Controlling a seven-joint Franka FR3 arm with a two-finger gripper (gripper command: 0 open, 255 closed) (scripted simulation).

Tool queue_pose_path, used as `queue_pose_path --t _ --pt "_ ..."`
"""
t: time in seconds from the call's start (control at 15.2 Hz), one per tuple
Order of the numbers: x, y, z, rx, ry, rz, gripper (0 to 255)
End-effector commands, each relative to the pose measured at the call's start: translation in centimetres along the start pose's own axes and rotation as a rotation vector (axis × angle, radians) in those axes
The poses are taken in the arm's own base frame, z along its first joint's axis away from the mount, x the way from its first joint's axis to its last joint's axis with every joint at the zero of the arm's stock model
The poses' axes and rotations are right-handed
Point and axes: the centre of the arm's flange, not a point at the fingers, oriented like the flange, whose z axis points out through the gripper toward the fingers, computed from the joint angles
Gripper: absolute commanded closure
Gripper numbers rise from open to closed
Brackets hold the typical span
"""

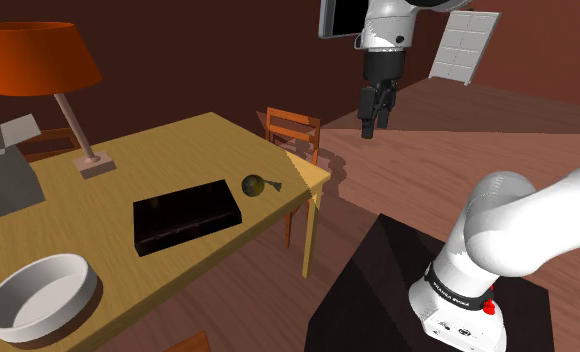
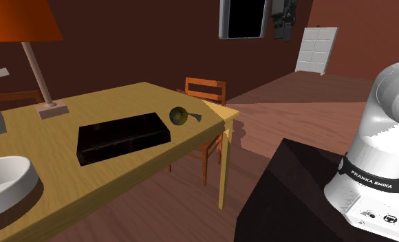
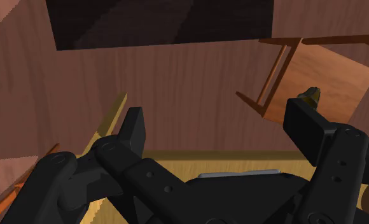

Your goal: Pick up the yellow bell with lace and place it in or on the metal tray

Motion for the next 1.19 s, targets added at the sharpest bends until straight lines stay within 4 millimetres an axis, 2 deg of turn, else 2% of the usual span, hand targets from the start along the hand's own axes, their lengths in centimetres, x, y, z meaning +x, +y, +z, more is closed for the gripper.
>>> queue_pose_path --t 0.0,0.59,1.12 --pt "0.0 0.0 0.0 0.000 0.000 0.000 0" --pt "10.0 3.4 5.7 0.024 0.000 -0.121 0" --pt "19.1 5.3 10.9 0.046 0.000 -0.229 0"
